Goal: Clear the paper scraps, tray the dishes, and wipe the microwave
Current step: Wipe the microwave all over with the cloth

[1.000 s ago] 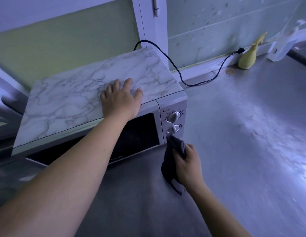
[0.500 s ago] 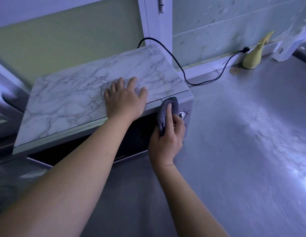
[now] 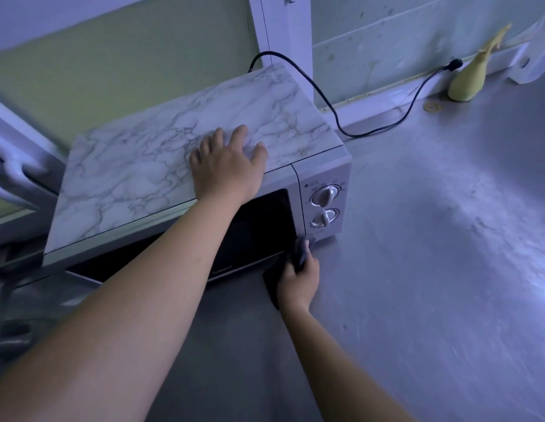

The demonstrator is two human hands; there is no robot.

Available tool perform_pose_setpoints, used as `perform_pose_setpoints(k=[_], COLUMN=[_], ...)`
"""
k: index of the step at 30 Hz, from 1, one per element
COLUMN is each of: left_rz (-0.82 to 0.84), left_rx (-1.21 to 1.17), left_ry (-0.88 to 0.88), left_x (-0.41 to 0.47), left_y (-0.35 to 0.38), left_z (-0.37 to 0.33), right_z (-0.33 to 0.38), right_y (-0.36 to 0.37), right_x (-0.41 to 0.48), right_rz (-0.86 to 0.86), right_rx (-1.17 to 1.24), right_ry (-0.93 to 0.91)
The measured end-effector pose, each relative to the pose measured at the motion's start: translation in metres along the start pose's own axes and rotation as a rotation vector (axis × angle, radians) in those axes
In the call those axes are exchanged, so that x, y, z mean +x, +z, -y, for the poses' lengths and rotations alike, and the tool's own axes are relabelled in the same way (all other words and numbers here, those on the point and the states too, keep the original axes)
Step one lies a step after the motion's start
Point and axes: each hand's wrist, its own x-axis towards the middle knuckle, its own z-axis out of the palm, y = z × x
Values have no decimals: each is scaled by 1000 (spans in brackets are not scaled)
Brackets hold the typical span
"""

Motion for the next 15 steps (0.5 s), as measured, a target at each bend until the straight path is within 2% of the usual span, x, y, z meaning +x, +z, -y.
perform_pose_setpoints(k=[2,4,7,11,13,15], left_rz=[1,-2,-9,-12,-11,-9], left_rx=[-3,-5,-8,-9,-12,-11], left_ry=[-4,-5,-3,-1,-1,-3], left_x=[0,0,1,1,1,1], left_y=[-1,-1,0,0,0,0], left_z=[-1,-1,0,0,0,0], right_z=[5,3,8,25,26,15], right_y=[-9,-19,-26,-14,-6,1], right_x=[2,-7,-32,-23,-13,-10], right_rz=[87,170,128,-23,-61,-78], right_rx=[123,111,146,115,34,-25], right_ry=[286,326,74,-385,-507,-486])
